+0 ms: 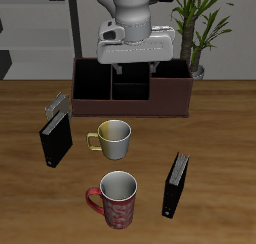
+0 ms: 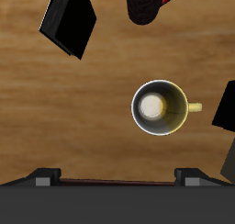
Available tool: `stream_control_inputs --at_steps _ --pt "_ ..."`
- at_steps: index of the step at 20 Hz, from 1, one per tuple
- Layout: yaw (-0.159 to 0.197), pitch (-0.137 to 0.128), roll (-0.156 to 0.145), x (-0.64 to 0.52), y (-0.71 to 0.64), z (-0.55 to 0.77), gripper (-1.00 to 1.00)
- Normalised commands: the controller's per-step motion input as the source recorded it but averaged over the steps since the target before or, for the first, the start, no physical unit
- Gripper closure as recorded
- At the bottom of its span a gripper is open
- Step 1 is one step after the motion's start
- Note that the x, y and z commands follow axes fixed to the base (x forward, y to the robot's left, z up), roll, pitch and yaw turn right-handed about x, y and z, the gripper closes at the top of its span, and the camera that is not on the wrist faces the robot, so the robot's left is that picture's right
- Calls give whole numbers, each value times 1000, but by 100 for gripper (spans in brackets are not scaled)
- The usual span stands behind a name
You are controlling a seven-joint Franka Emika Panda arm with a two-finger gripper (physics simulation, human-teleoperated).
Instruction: Place the left black book into the back desk caddy's left compartment
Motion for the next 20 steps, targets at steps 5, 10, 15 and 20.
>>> stream_control_inputs --at_steps 5,10,15,20 --pt "-22 -12 -43 269 92 71 -100" --pt "-1 -7 -37 307 189 60 -100" --pt "-21 -8 -63 367 59 65 -100" --pt "-17 -2 -48 292 43 -8 -100"
